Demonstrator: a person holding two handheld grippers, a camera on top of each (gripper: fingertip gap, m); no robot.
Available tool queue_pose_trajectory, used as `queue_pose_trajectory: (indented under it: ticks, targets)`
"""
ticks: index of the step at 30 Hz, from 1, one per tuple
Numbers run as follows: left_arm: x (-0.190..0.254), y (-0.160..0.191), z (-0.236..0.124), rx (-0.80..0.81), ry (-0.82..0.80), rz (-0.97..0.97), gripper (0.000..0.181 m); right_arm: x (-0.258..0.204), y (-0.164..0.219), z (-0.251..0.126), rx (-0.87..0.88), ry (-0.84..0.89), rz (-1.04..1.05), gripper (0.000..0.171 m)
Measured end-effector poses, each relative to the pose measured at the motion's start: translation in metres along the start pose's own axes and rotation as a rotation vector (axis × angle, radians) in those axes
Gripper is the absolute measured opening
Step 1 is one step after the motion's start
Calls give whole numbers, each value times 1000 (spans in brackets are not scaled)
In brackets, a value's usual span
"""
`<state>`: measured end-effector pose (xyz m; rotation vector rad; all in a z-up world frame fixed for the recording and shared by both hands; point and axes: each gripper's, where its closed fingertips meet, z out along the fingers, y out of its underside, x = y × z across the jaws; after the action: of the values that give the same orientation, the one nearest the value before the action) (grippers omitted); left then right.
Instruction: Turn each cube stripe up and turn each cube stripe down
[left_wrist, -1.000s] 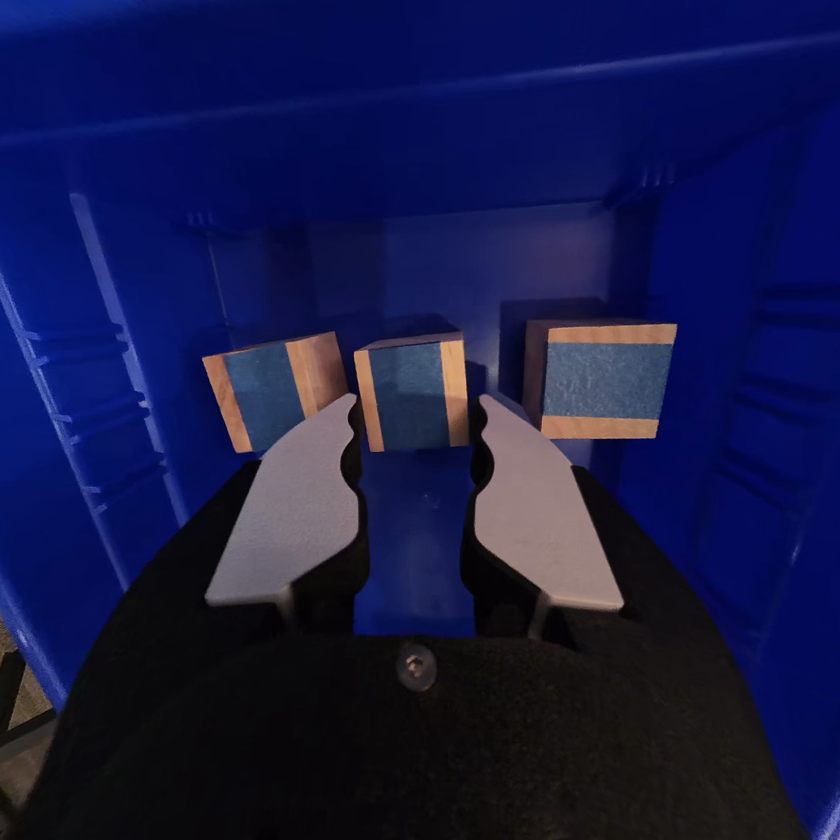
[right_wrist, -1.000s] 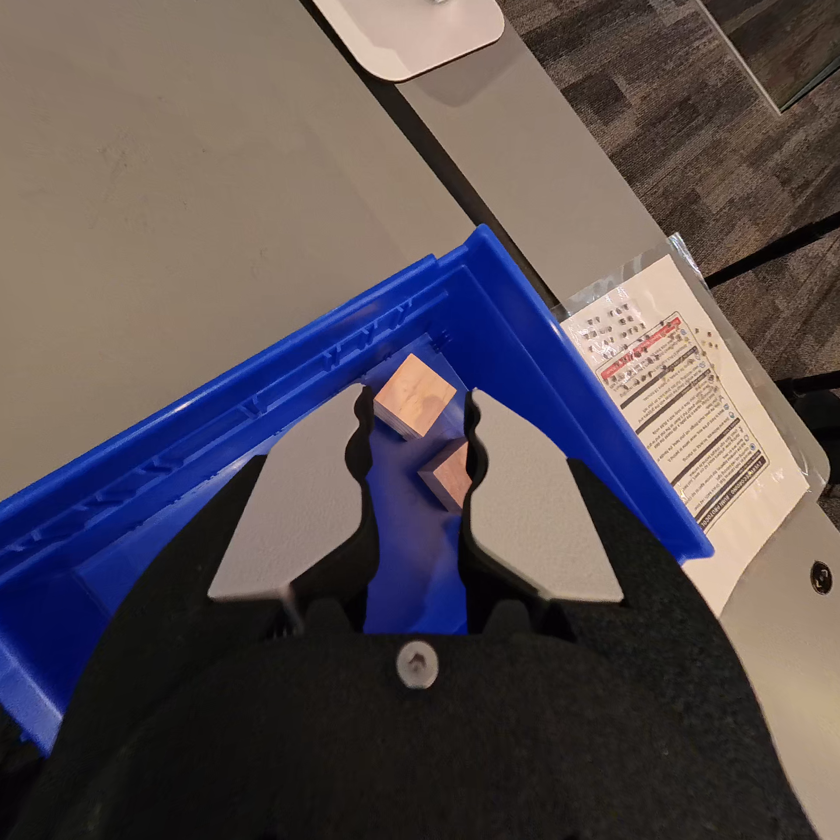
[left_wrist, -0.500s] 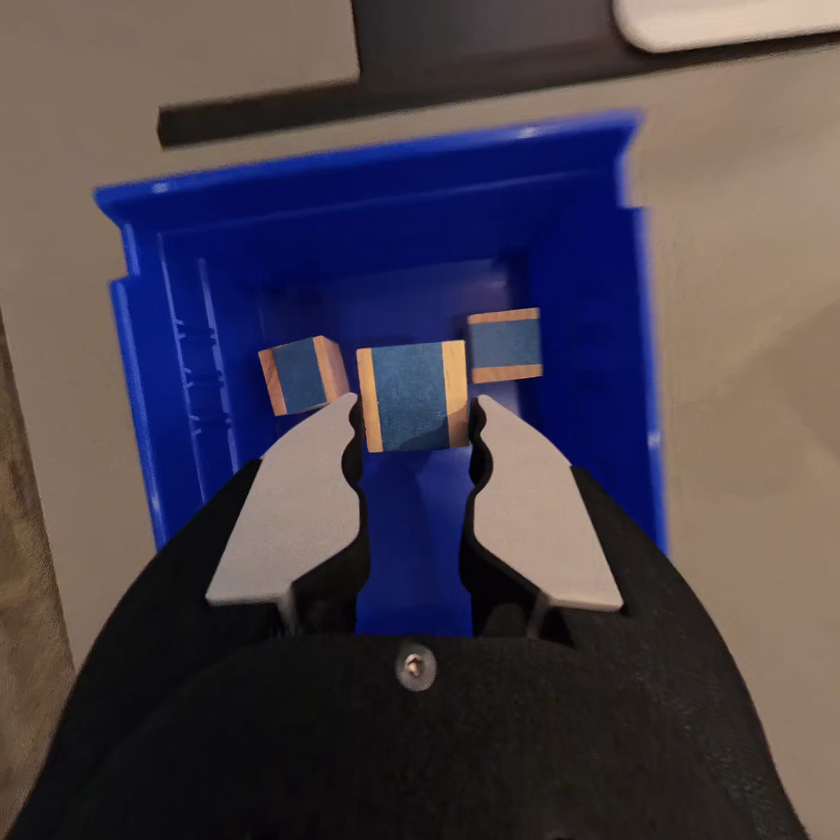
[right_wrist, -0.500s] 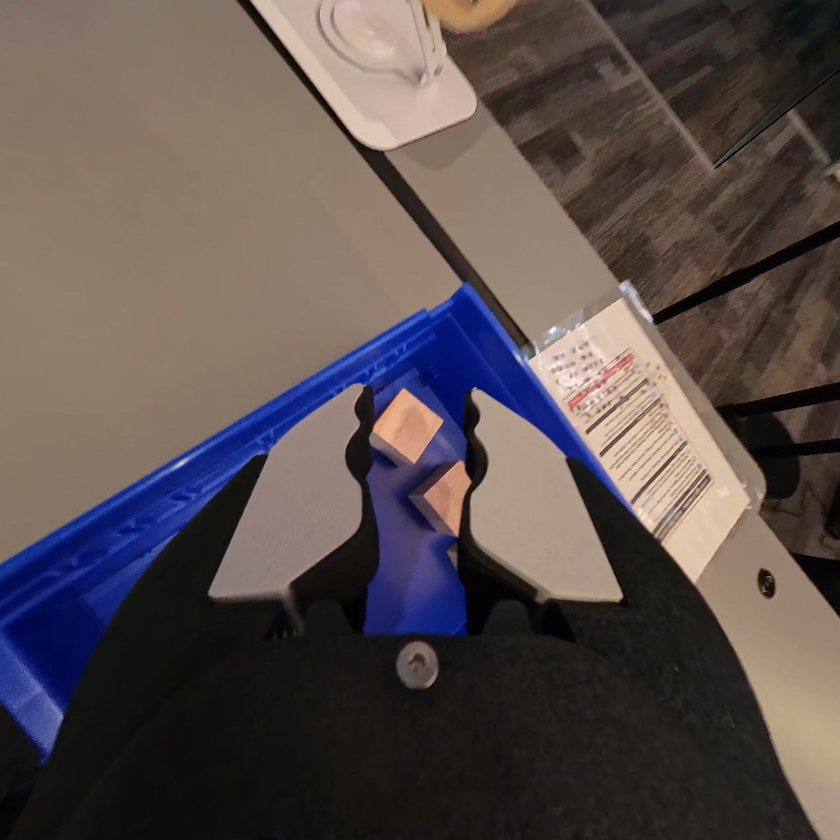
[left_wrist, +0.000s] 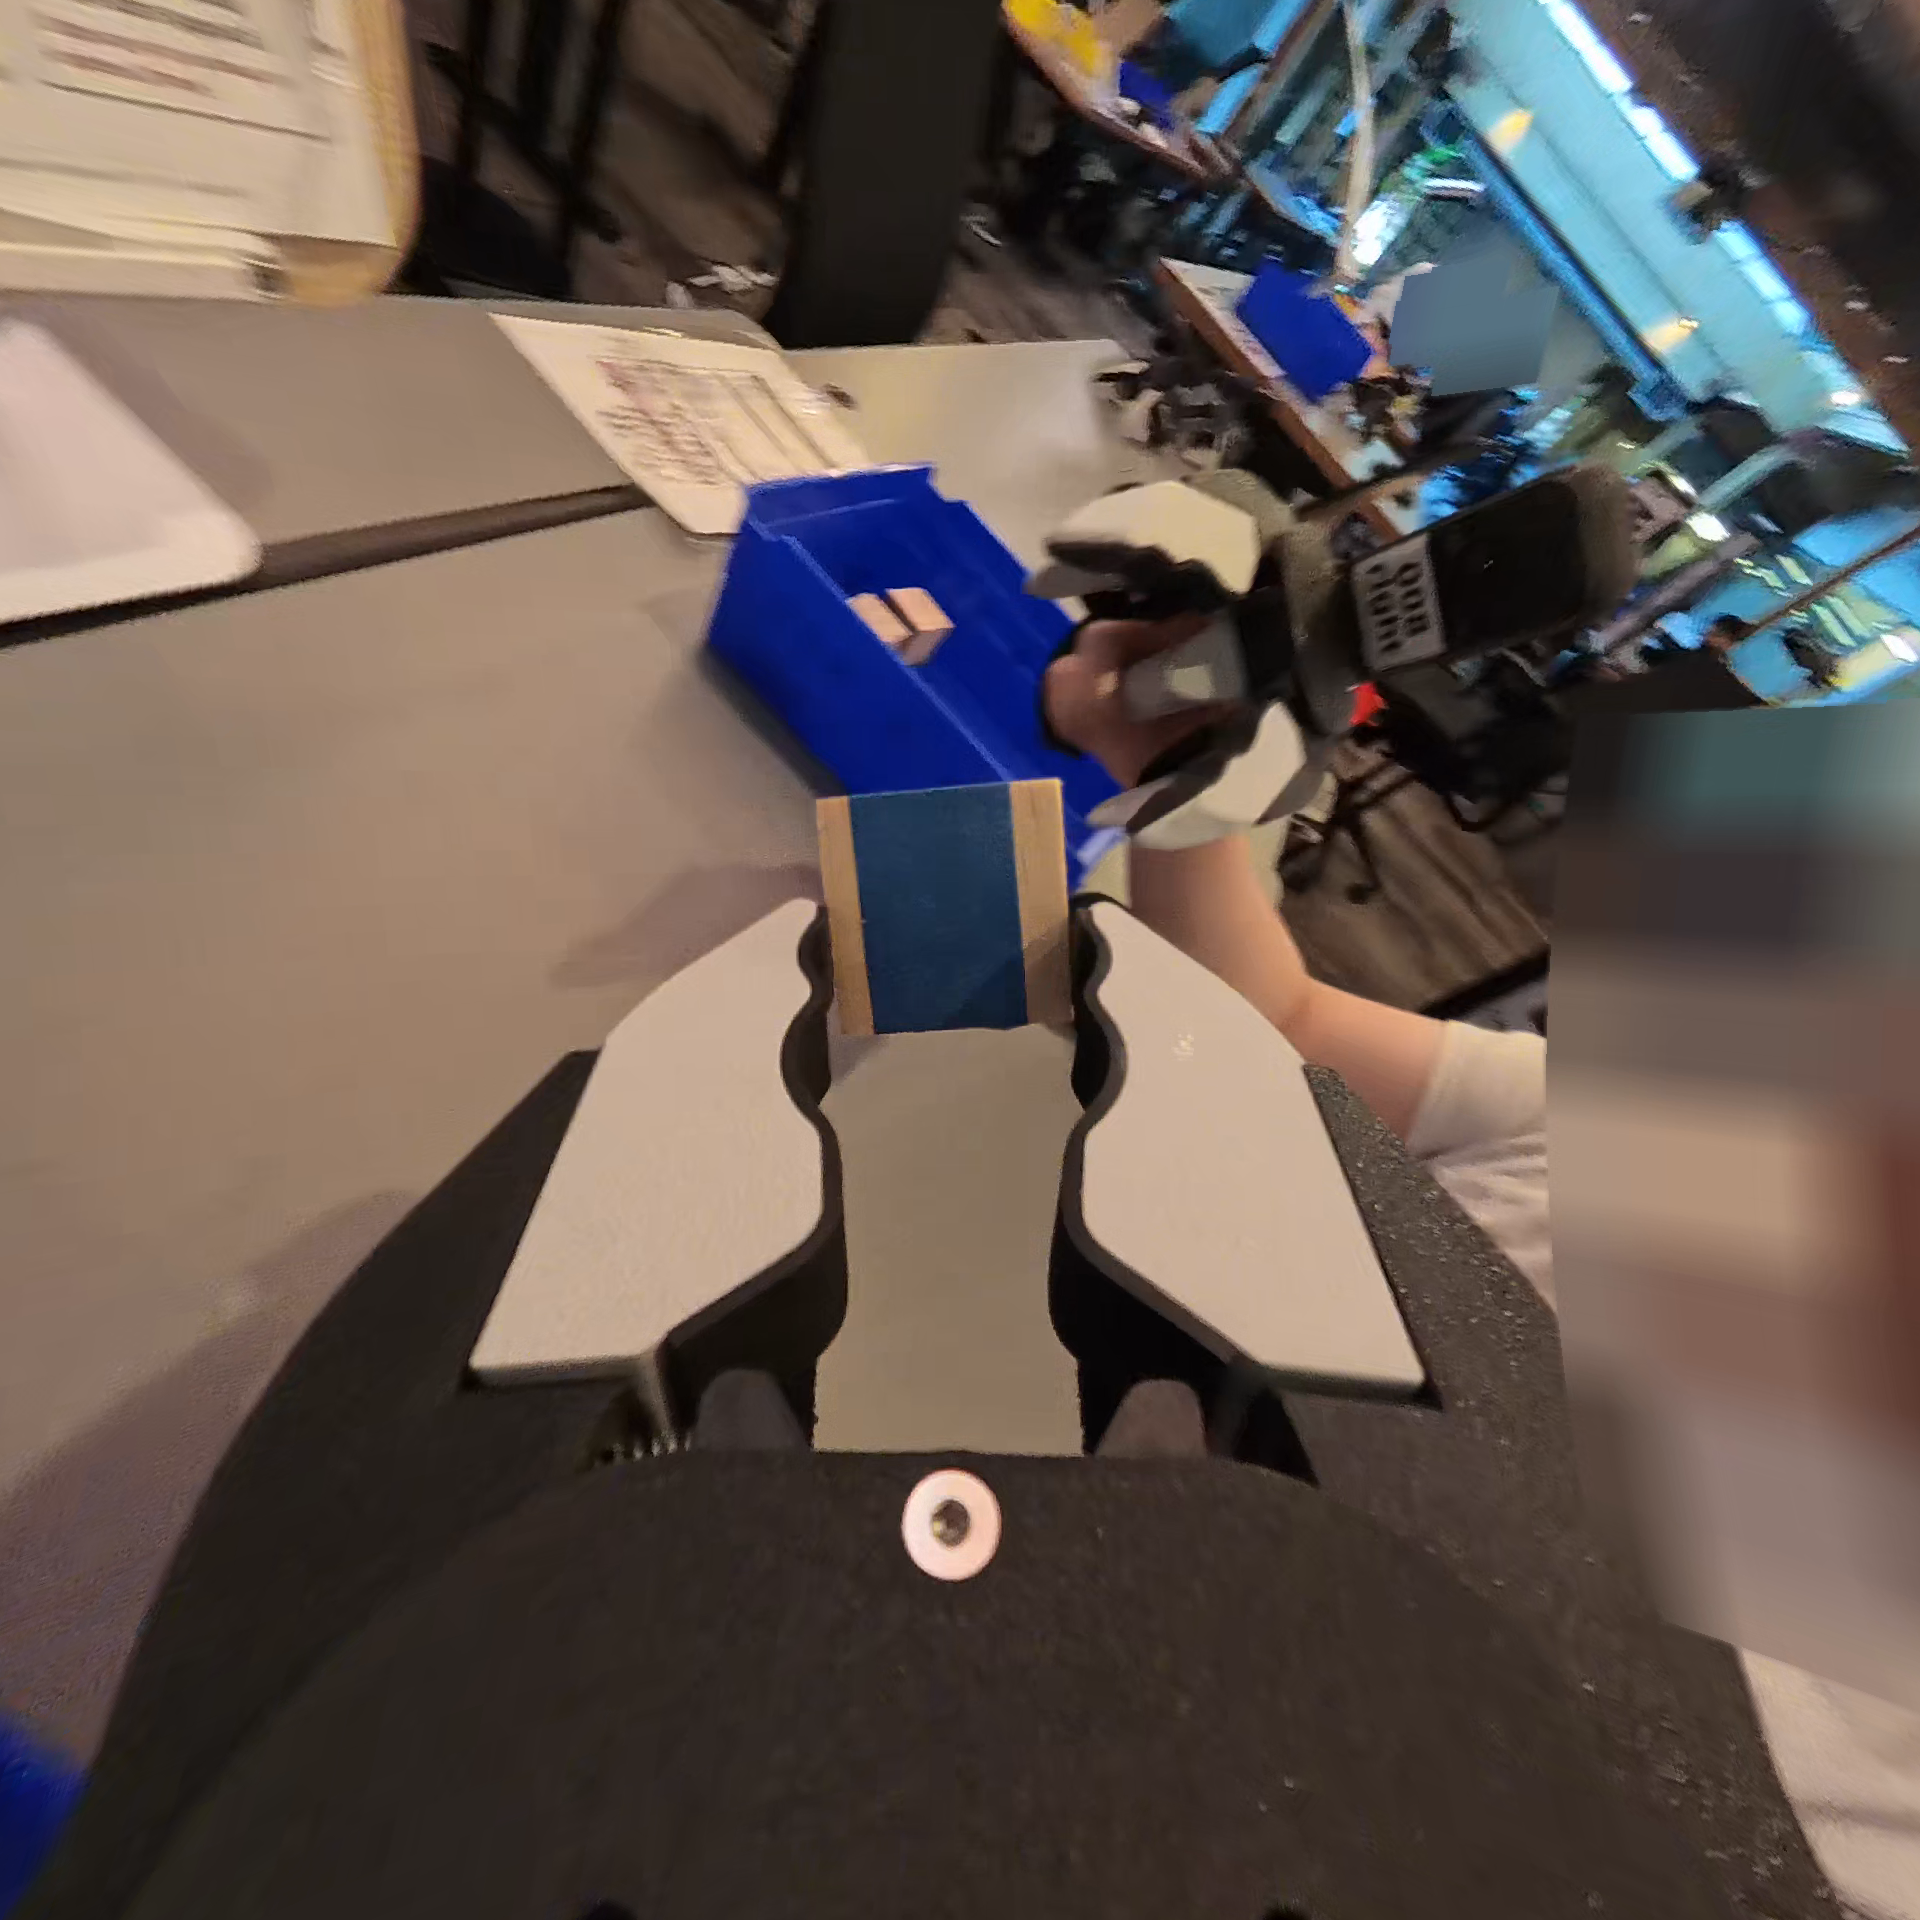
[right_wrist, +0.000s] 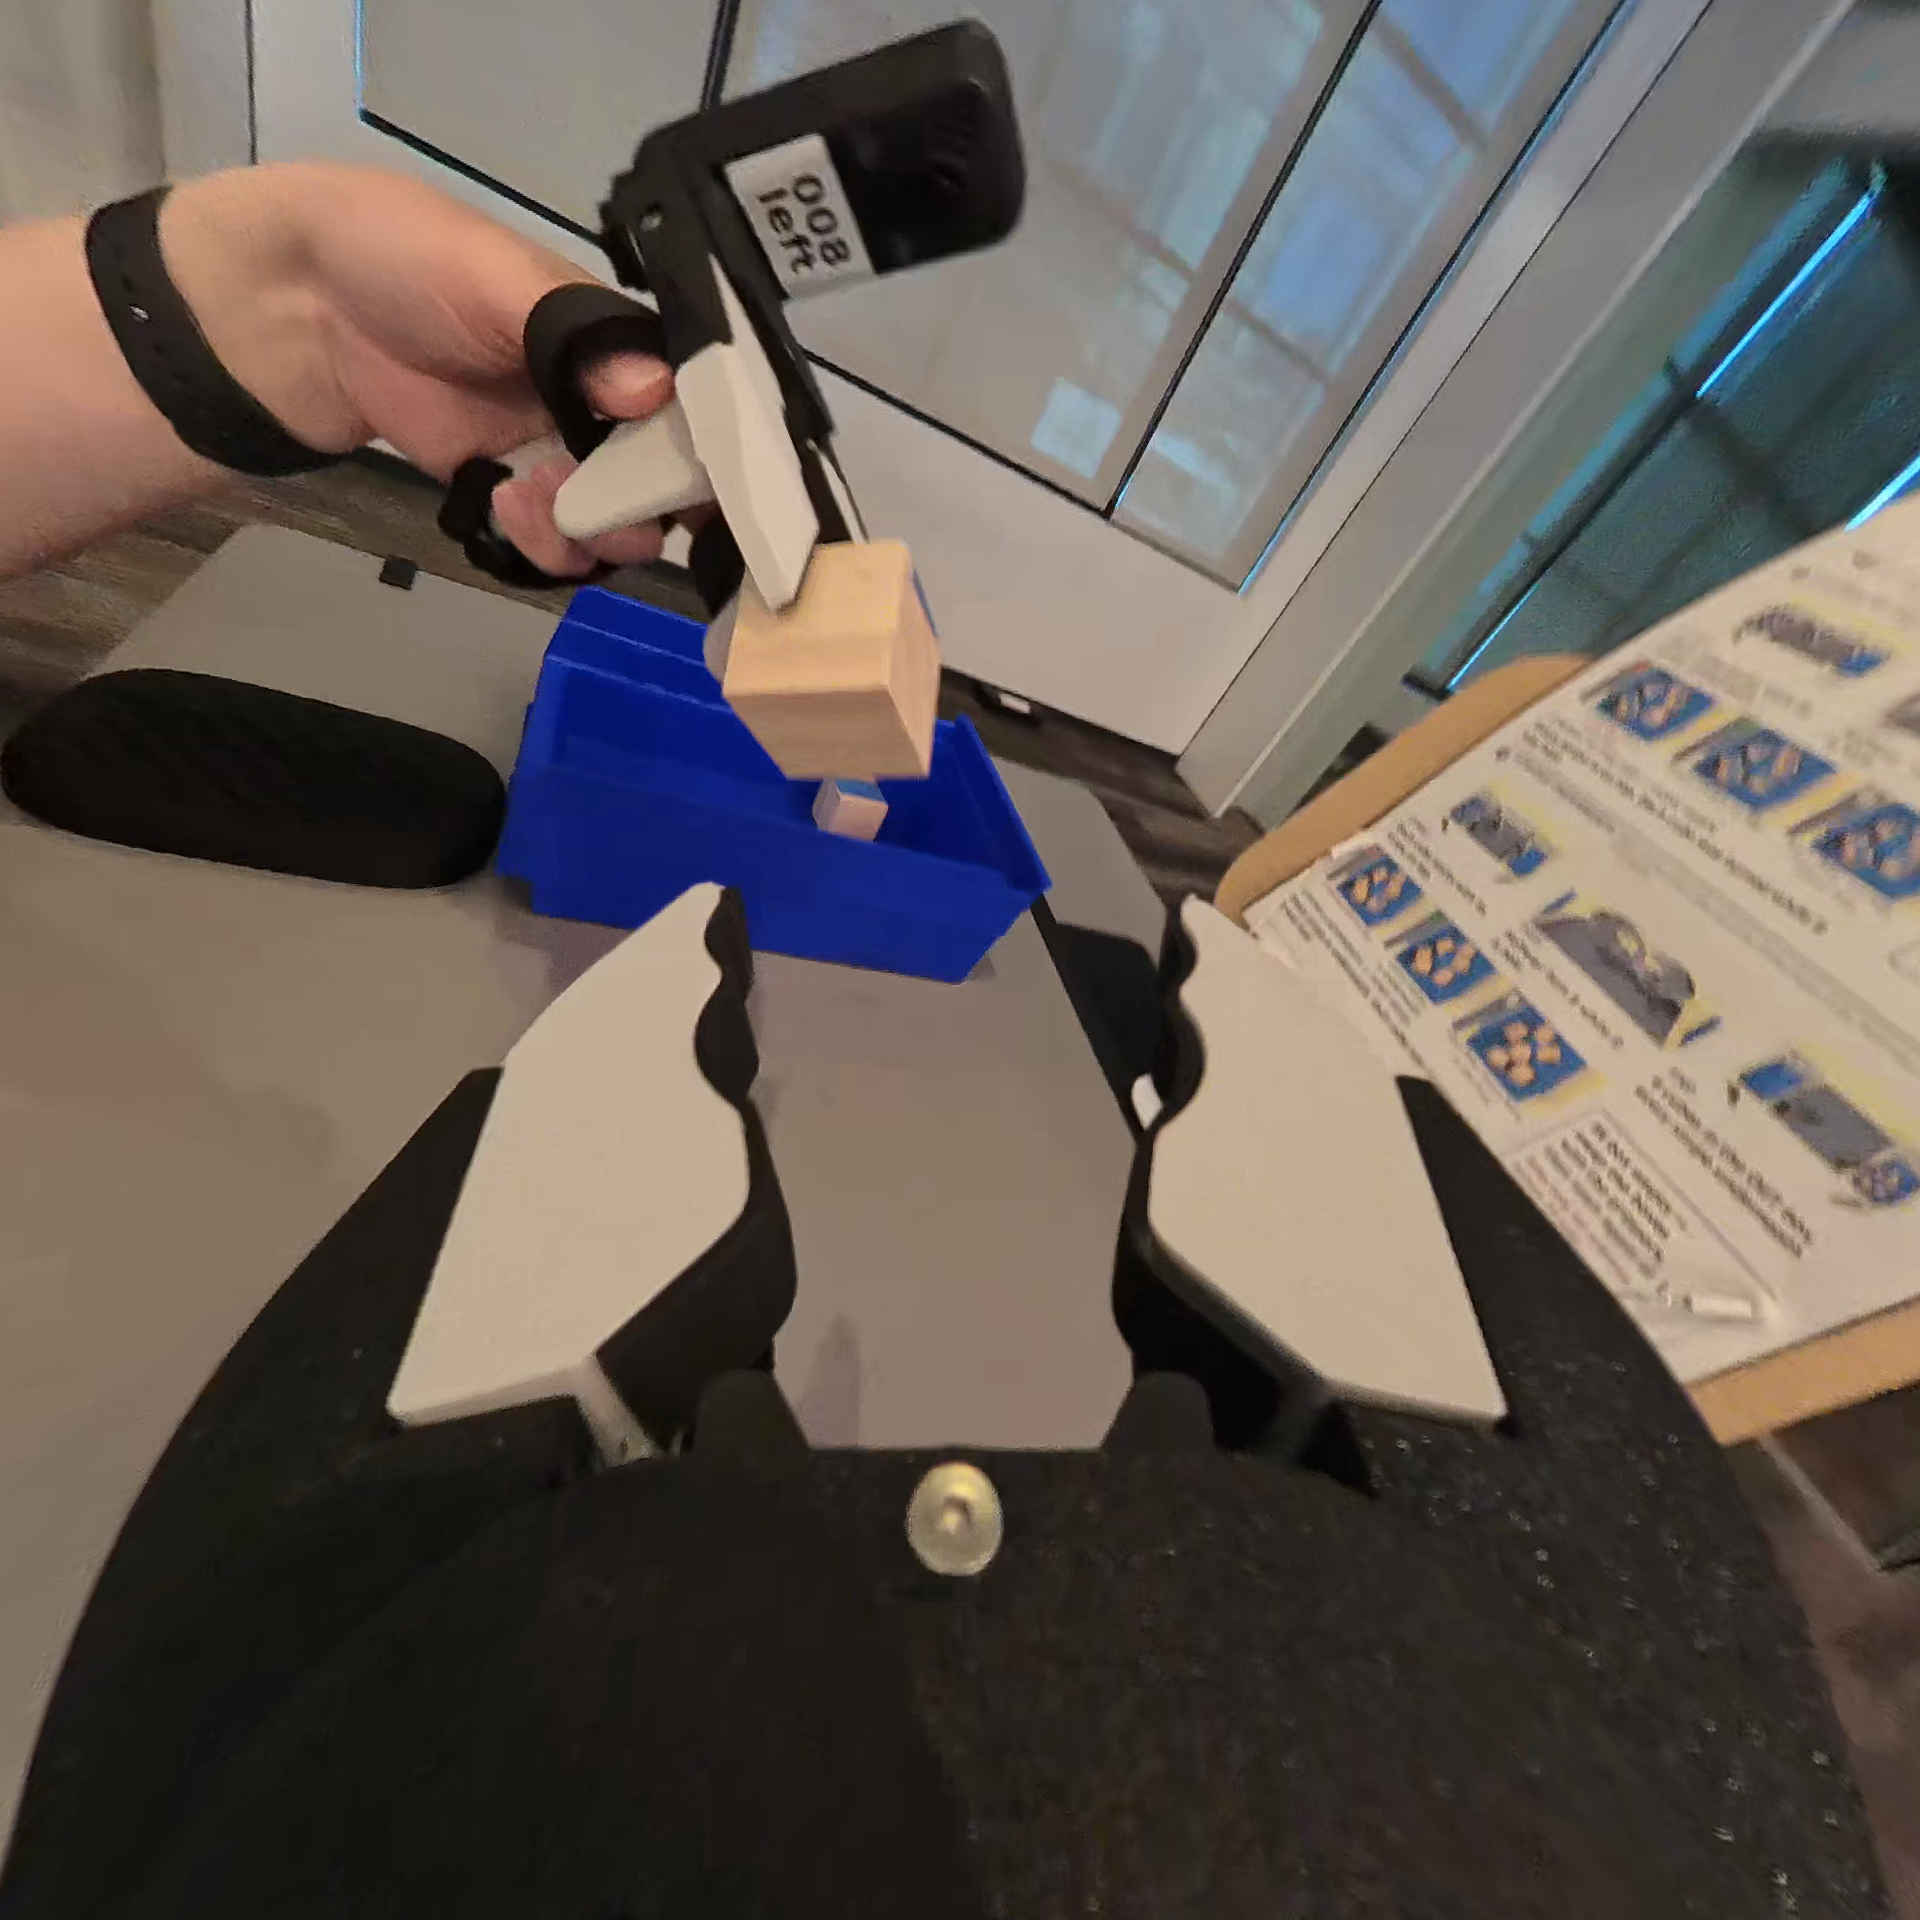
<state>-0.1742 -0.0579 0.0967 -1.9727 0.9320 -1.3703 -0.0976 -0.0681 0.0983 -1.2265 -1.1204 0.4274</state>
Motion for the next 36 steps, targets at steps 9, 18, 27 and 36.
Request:
queue_pose_trajectory:
  ticks: [9,18,27,36]
  targets:
    - [50,15,35,-30,179,22,44,-32,-15,27,119,98,-176,67]
    - [55,20,41,-7,246,26,44,-43,-28,24,185,113,-239,46]
    - [41,26,16,62,121,123,52,8,-11,-15,-161,136,-161,46]
    - [38,68,-5,40,101,92,42,66,127,-224,-906,394,622,46]
